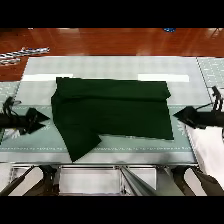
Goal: Fold the shirts.
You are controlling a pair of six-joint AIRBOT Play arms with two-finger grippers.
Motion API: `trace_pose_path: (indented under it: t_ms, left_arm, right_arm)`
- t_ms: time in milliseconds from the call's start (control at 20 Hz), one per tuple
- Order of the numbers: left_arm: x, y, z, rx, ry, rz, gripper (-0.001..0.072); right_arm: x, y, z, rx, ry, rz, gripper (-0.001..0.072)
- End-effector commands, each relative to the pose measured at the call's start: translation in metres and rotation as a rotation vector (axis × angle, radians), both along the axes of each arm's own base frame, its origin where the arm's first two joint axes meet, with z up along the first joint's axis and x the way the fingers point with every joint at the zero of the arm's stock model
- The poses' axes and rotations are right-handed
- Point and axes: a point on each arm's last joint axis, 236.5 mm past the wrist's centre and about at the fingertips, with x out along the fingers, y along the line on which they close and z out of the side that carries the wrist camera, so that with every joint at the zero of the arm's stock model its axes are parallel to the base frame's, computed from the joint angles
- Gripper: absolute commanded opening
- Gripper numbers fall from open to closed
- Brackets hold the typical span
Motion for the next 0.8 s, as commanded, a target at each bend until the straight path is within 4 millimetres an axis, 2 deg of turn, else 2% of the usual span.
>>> trace_pose_path:
  t_ms: [0,250,350,500,550,600,650,700,750]
  left_arm:
    - [-0.027,-0.027,-0.024,-0.069,0.017,0.026,0.0506]
    - [-0.02,-0.029,-0.042,-0.027,0.028,0.011,0.0506]
    - [-0.021,-0.041,-0.05,-0.046,0.058,-0.022,0.0506]
    - [-0.028,-0.069,-0.063,-0.076,0.111,-0.111,0.0504]
    - [-0.032,-0.077,-0.067,-0.082,0.129,-0.145,0.045]
    - [-0.034,-0.082,-0.068,-0.082,0.13,-0.184,0.013]
    - [-0.033,-0.082,-0.068,-0.078,0.123,-0.194,0.0017]
    - [-0.03,-0.081,-0.066,-0.076,0.113,-0.196,0.0017]
    - [-0.027,-0.081,-0.062,-0.078,0.107,-0.201,0.0016]
  right_arm:
    - [-0.019,0.022,0.001,0.042,-0.066,-0.006,0.0408]
    - [-0.018,0.036,0.012,0.115,-0.081,0.001,0.0408]
    - [-0.018,0.037,0.012,0.119,-0.081,0.001,0.0408]
    - [-0.012,0.039,0.018,0.146,-0.102,-0.019,0.0408]
    - [-0.01,0.035,0.019,0.126,-0.111,-0.024,0.0408]
    - [-0.009,0.025,0.02,0.09,-0.107,-0.036,0.0408]
    - [-0.012,0.006,0.017,0.027,-0.088,-0.058,0.0408]
    - [-0.019,-0.018,0.007,-0.05,-0.042,-0.099,0.0408]
    - [-0.038,-0.043,-0.009,-0.127,0.054,-0.145,0.0408]
